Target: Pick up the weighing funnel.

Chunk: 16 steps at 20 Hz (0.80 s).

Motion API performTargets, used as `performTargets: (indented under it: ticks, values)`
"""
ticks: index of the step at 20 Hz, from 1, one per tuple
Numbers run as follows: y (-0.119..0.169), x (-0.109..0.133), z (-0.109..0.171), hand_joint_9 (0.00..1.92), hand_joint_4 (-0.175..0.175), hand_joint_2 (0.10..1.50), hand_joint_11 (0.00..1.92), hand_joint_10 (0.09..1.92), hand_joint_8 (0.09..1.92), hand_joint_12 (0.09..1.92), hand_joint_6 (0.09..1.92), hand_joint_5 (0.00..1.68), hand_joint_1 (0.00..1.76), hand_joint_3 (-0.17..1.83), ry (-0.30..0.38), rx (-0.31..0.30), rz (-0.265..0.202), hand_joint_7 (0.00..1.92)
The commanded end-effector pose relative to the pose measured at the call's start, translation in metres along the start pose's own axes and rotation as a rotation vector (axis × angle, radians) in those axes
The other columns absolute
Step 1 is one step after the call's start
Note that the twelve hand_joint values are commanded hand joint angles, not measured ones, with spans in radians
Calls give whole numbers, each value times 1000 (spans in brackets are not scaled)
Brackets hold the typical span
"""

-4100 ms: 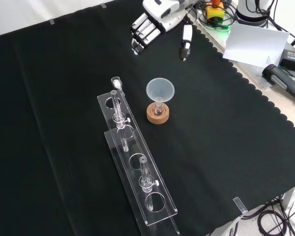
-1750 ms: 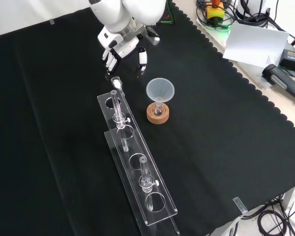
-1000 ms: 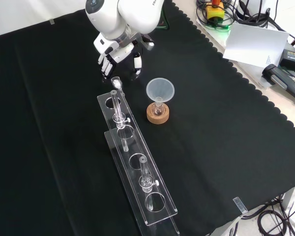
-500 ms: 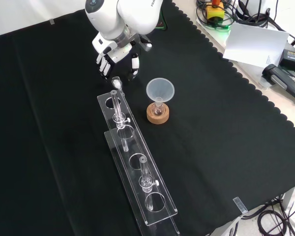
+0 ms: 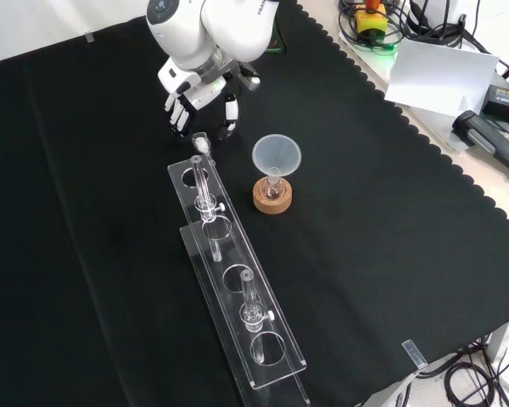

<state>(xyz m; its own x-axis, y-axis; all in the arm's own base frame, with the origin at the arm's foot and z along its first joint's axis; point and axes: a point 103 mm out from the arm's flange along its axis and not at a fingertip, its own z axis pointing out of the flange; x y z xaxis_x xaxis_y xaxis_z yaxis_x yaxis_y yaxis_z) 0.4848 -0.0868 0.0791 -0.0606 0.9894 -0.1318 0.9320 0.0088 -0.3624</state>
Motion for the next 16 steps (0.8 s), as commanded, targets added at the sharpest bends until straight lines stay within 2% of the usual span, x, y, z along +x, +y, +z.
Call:
performTargets:
  ticks: [1,13,16]
  values:
    - [5,0,1,868,-35,540,572,456,692,1257,756,628,962,675,1,-10,5,538]
    - [9,-3,4,870,-43,540,586,457,694,1253,764,593,961,678,0,-14,-11,537]
    - [10,2,4,870,-44,540,587,458,695,1252,769,592,962,678,-16,-14,-6,537]
